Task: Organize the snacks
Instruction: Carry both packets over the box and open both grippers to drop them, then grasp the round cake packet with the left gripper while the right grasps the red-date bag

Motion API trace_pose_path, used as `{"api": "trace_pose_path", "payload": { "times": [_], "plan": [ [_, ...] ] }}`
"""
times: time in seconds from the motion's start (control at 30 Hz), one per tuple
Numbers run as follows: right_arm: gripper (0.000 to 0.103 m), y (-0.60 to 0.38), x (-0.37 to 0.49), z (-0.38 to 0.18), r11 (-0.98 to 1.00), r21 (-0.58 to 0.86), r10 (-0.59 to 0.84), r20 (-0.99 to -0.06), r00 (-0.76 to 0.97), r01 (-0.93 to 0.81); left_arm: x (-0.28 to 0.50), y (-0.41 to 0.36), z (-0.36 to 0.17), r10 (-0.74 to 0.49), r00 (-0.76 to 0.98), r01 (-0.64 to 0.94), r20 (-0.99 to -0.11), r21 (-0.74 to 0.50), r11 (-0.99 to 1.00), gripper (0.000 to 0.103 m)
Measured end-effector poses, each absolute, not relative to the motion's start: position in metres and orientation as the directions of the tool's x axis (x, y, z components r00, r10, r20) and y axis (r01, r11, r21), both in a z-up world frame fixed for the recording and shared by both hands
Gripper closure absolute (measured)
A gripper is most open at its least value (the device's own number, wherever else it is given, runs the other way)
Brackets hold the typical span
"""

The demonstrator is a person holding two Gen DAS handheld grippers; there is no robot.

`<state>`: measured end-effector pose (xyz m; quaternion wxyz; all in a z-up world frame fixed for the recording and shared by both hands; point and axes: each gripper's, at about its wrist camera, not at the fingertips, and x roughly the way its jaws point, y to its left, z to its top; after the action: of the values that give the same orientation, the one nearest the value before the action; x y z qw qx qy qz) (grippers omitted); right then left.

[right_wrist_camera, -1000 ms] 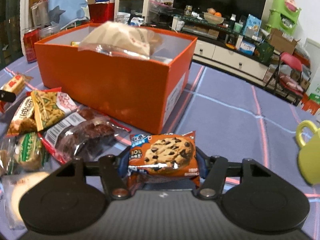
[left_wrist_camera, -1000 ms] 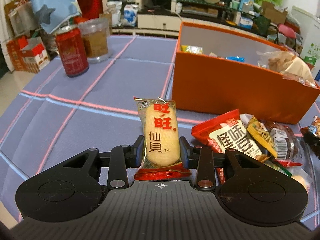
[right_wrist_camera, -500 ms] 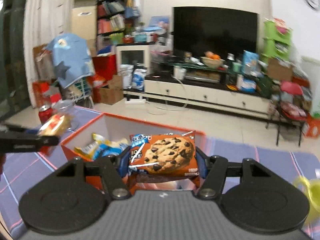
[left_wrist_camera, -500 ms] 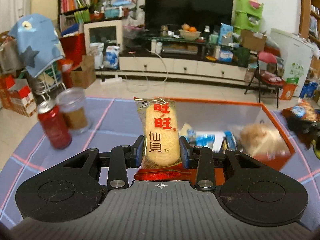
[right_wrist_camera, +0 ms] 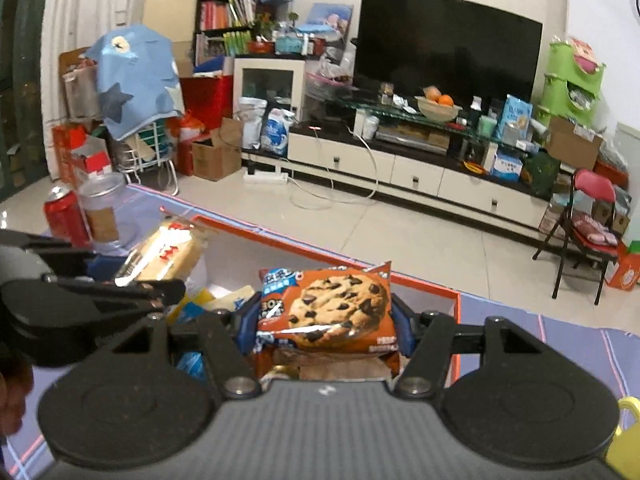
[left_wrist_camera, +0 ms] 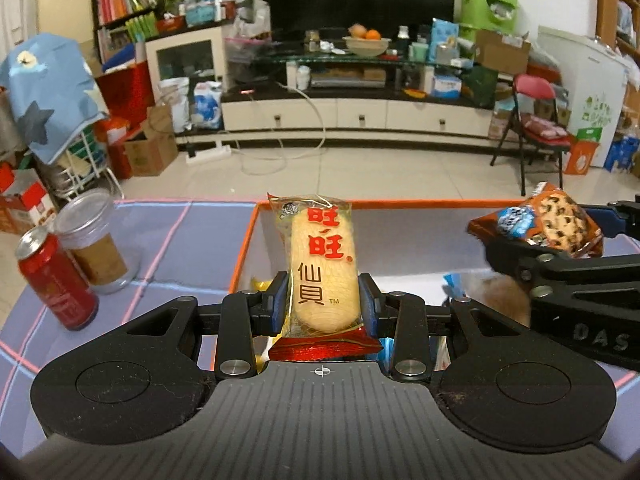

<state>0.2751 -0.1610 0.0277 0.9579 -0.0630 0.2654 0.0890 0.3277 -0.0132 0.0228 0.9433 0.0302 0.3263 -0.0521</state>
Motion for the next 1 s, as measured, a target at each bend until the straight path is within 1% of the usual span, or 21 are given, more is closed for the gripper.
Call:
{"api": "trace_pose_path", "payload": {
  "times": [0.03,0.1,0.13,0.2,0.23,0.27,0.33,0.4,0.5,0.57,0.6,0.63,0.67,0.7,0.73,0.8,0.83,0.9,1.0],
  "plan": [
    [0.039,-0.16,0.281,0.027,0.976,-0.073,0.136,-0.527,0.839,-0.204,0.335,-0.016,0.022,-0.083,0.779,0.125,-0.622,0.025,0.992,0.095],
    [0.037,-0.155,0.296,0.025,0.977,-0.087,0.115,-0.559,0.821,-0.196,0.345,-0.018,0.02,-0.081,0.761,0.137,-0.644,0.037,0.99,0.087],
    [0.036,-0.154,0.299,0.026,0.978,-0.105,0.091,-0.559,0.824,-0.18,0.344,-0.016,0.023,-0.086,0.757,0.143,-0.647,0.036,0.989,0.08],
    [0.035,-0.157,0.291,0.034,0.979,-0.125,0.072,-0.538,0.84,-0.164,0.33,-0.006,0.034,-0.109,0.783,0.15,-0.613,0.016,0.989,0.062],
    [0.031,-0.162,0.281,0.038,0.98,-0.127,0.069,-0.517,0.853,-0.157,0.318,0.001,0.039,-0.121,0.797,0.154,-0.592,0.004,0.988,0.045],
    [0.03,-0.166,0.266,0.044,0.981,-0.126,0.067,-0.49,0.869,-0.146,0.307,0.007,0.042,-0.129,0.804,0.157,-0.58,-0.001,0.988,0.037],
    [0.025,-0.178,0.226,0.052,0.984,-0.112,0.073,-0.441,0.894,-0.136,0.281,0.023,0.042,-0.131,0.806,0.152,-0.576,-0.012,0.988,0.039],
    [0.024,-0.189,0.184,0.046,0.986,-0.082,0.098,-0.423,0.901,-0.145,0.256,0.037,0.036,-0.136,0.79,0.144,-0.597,-0.035,0.989,0.039],
    [0.022,-0.198,0.127,0.022,0.991,-0.025,0.102,-0.461,0.882,-0.128,0.217,0.054,0.019,-0.096,0.767,0.062,-0.635,-0.076,0.995,0.04],
    [0.02,-0.193,0.1,0.003,0.989,-0.006,0.126,-0.513,0.849,-0.151,0.194,0.059,0.006,-0.096,0.737,0.037,-0.67,-0.102,0.994,0.04],
    [0.016,-0.188,0.09,-0.005,0.982,-0.031,0.14,-0.541,0.829,-0.186,0.182,0.06,0.001,-0.106,0.726,0.041,-0.68,-0.111,0.993,0.039],
    [0.007,-0.181,0.081,-0.013,0.972,-0.075,0.146,-0.552,0.821,-0.223,0.171,0.059,-0.004,-0.111,0.72,0.046,-0.685,-0.112,0.993,0.038],
    [0.003,-0.174,0.074,-0.019,0.96,-0.119,0.145,-0.556,0.818,-0.252,0.159,0.058,-0.009,-0.117,0.712,0.059,-0.692,-0.107,0.993,0.037],
    [0.001,-0.167,0.067,-0.026,0.938,-0.164,0.164,-0.565,0.809,-0.305,0.149,0.057,-0.014,-0.132,0.702,0.085,-0.7,-0.101,0.991,0.036],
    [0.001,-0.162,0.062,-0.032,0.912,-0.199,0.189,-0.571,0.799,-0.358,0.14,0.053,-0.02,-0.15,0.689,0.124,-0.71,-0.088,0.988,0.036],
    [0.001,-0.154,0.057,-0.044,0.873,-0.242,0.226,-0.571,0.789,-0.424,0.128,0.044,-0.029,-0.151,0.672,0.172,-0.725,-0.045,0.984,0.037],
    [0.001,-0.152,0.06,-0.051,0.859,-0.253,0.231,-0.584,0.778,-0.445,0.124,0.039,-0.032,-0.172,0.666,0.217,-0.726,-0.032,0.976,0.037],
    [0.001,-0.153,0.074,-0.061,0.854,-0.219,0.243,-0.635,0.733,-0.473,0.118,0.03,-0.034,-0.212,0.661,0.296,-0.72,-0.01,0.955,0.037],
    [0.001,-0.159,0.089,-0.074,0.865,-0.129,0.277,-0.683,0.676,-0.485,0.117,0.021,-0.035,-0.235,0.653,0.363,-0.72,0.025,0.931,0.037]
  ]
}}
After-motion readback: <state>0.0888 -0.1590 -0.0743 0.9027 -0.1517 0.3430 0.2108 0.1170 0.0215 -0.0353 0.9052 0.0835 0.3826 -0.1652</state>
